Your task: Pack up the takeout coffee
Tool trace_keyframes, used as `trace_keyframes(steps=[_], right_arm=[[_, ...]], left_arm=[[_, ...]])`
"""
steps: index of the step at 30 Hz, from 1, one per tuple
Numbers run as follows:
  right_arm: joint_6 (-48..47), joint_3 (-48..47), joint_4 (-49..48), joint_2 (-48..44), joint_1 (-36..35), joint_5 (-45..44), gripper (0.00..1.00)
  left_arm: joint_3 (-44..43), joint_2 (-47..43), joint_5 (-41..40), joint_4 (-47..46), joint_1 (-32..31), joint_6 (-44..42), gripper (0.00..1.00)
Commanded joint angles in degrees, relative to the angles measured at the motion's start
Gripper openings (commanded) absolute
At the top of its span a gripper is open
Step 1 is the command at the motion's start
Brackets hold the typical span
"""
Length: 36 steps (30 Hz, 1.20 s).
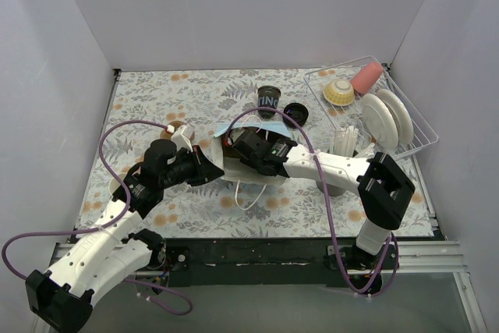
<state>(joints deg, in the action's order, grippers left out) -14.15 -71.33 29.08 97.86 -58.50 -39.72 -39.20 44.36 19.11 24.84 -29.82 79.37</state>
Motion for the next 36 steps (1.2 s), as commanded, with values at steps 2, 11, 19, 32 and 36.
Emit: trace_keyframes(steps=[2,11,19,32,36], right_arm=[[0.88,0.75,-1.66,2.24,1.55,-0.18,0.55],[0.18,1.28,-2.88,-0.13,1.63,-1.06,0.76],[-1.49,3.3,-4.47,-4.34,1.64,0.34,0.99],[-3.95,5.06,-7.28,-9.27,1.28,6.85,0.98],[-4.04,5.15,-7.81,-10.32,1.11,7.21,0.99]], left_arm=[[0.27,-2.0,4.27,-0.94,-0.23,0.52,0.03],[-0.17,-1.64,3.56,-0.23,-0.24,0.08,0.07],[-0.17,-1.03,3.47,-0.23,-0.23,-0.01,0.07],[-0.18,-1.03,3.21,-0.06,-0.32,-0.1,0.08],[-0.17,-1.12,3.03,-0.06,-0.24,-0.1,0.08]])
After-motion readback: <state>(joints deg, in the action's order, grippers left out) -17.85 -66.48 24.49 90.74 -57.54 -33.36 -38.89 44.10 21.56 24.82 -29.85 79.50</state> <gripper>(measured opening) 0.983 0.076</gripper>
